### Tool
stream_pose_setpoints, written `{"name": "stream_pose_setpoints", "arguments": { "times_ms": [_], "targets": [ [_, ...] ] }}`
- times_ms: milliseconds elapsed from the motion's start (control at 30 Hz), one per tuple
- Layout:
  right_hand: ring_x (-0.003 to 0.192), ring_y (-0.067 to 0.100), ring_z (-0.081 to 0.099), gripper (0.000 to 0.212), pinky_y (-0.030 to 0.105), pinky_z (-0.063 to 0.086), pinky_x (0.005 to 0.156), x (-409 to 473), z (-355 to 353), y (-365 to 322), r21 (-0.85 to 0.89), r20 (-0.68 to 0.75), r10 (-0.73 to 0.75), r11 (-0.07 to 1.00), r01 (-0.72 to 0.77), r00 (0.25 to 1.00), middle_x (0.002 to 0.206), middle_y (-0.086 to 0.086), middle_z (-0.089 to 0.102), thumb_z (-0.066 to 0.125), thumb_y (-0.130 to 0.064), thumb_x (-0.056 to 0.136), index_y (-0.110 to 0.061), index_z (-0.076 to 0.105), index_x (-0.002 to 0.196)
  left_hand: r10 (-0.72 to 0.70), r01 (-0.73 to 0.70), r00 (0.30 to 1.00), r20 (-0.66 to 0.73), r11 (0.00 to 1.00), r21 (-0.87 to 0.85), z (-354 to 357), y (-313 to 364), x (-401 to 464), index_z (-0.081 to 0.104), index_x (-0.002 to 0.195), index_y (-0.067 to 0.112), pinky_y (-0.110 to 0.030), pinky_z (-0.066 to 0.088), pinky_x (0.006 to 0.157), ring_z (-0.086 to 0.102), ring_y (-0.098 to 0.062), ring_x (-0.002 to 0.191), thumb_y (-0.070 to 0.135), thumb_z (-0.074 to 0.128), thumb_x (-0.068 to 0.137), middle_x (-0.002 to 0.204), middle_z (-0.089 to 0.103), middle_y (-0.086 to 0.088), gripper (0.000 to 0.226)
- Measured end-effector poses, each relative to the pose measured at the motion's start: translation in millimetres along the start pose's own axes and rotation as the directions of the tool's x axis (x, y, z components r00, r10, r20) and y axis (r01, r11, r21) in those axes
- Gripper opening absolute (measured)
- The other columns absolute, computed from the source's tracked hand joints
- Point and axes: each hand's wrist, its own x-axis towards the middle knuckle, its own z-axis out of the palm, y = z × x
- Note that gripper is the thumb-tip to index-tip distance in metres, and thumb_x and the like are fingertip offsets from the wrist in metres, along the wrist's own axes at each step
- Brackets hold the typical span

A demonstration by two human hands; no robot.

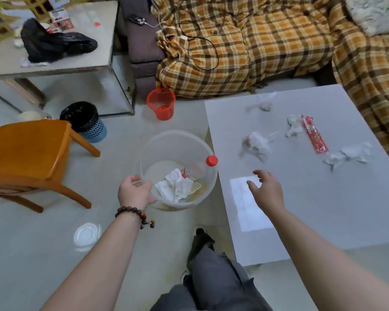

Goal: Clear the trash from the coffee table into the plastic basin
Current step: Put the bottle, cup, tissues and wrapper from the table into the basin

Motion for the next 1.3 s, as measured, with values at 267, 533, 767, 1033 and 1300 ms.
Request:
{"name": "stream_pose_setpoints", "arguments": {
  "times_ms": [267,533,767,1033,1300],
  "targets": [
    [0.107,0.023,0.055,0.033,0.031,0.04,0.079,73.2,16.7,0.4,0.078,-0.102,0.163,0.985,-0.156,0.981,0.124,0.008,0.053,0.058,-0.022,0.089,-0.015,0.056,0.121,0.085,-0.089,0.989,0.121,0.996,0.028,74.4,73.1,92.1,0.052,0.106,0.015,-0.038,0.06,0.06,0.065,-0.015,0.071,0.007,0.064,0.079,0.092,0.062,-0.004,0.031],
    [0.103,0.025,0.056,0.032,0.028,0.037,0.077,195.7,15.9,-22.6,0.19,-0.154,0.363,0.924,-0.333,0.919,0.119,0.01,0.056,0.06,-0.023,0.087,-0.014,0.058,0.118,0.194,-0.262,0.937,0.29,0.941,0.216,196.0,209.7,186.3,0.057,0.109,0.014,-0.038,0.06,0.059,0.063,-0.011,0.062,0.013,0.065,0.079,0.098,0.063,-0.005,0.032],
    [0.105,0.027,0.057,0.035,0.034,0.043,0.081,244.1,3.0,-24.4,0.241,-0.183,0.554,0.826,-0.51,0.812,0.12,0.012,0.056,0.062,-0.024,0.086,-0.014,0.057,0.12,0.245,-0.411,0.853,0.461,0.859,0.304,293.2,295.5,220.2,0.055,0.111,0.016,-0.032,0.057,0.053,0.065,-0.009,0.059,0.013,0.063,0.08,0.093,0.063,0.003,0.033],
    [0.116,0.027,0.05,0.043,0.032,0.041,0.08,278.0,28.9,-27.7,0.318,-0.174,0.721,0.686,-0.654,0.671,0.127,0.01,0.051,0.065,-0.029,0.084,-0.016,0.054,0.124,0.2,-0.536,0.732,0.651,0.759,0.369,386.3,337.9,247.5,0.055,0.119,0.014,-0.044,0.061,0.07,0.065,-0.01,0.064,0.016,0.062,0.083,0.111,0.064,-0.005,0.037],
    [0.139,0.031,0.024,0.067,0.042,0.036,0.105,308.2,80.5,-0.3,0.178,-0.131,0.78,0.625,-0.76,0.611,0.154,0.01,0.025,0.067,-0.038,0.081,-0.026,0.04,0.141,0.229,-0.7,0.565,0.793,0.642,0.313,445.7,357.5,279.1,0.054,0.11,0.024,-0.028,0.058,0.055,0.067,-0.02,0.095,0.02,0.066,0.082,0.119,0.063,-0.003,0.031]
  ]
}}
